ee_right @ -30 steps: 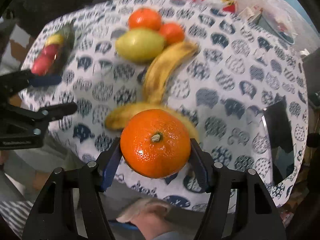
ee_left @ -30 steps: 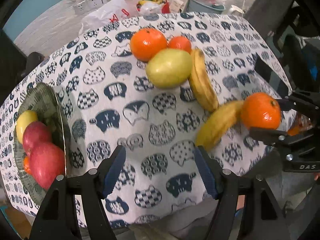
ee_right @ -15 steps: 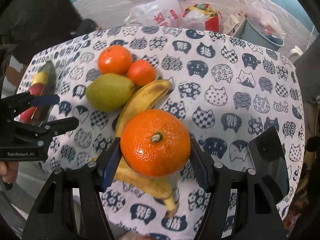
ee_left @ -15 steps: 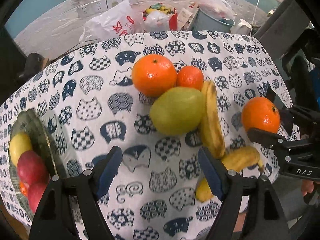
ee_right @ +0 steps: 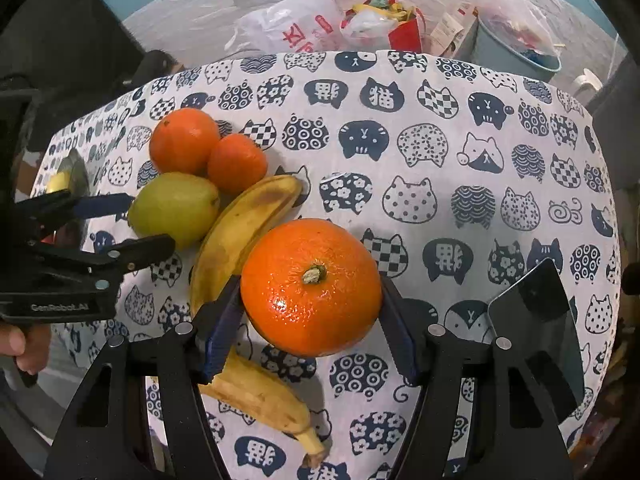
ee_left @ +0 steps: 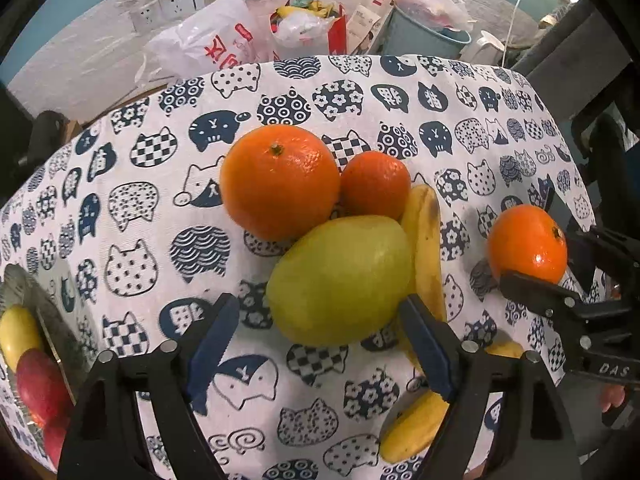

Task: Organize fruits
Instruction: 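Grasp the large orange with the right tool while the left tool grasps the green pear, then carry the orange and pear over the green plate with both tools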

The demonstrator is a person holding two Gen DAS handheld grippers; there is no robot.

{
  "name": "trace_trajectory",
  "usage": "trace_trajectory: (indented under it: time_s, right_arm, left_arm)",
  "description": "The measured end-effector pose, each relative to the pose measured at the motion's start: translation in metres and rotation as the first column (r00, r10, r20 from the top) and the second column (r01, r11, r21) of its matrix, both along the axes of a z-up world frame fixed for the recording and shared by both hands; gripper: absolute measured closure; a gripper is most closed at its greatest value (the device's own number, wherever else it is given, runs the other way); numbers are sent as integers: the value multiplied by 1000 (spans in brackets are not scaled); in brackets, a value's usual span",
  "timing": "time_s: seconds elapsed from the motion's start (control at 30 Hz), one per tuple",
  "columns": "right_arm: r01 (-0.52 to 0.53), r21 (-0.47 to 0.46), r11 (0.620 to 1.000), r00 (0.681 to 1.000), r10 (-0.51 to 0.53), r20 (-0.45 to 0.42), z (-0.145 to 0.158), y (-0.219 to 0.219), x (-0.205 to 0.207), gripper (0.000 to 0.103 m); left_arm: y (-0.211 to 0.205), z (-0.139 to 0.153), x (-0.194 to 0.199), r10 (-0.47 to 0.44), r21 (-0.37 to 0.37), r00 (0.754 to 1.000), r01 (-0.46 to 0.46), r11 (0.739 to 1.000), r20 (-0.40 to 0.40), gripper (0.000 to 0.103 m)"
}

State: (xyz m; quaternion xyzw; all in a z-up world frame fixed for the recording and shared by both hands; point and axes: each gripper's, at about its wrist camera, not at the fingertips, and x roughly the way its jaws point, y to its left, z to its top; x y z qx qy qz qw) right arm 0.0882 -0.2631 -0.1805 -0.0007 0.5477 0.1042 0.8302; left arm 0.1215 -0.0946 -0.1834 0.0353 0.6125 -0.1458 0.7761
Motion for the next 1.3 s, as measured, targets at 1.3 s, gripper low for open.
trace_trajectory:
  time_s: [1.3]
  right_arm:
    - [-28,23,999,998,27,65,25,20,1,37]
  left_arm:
    - [23,29,-28,36,-36,997,-34,999,64,23]
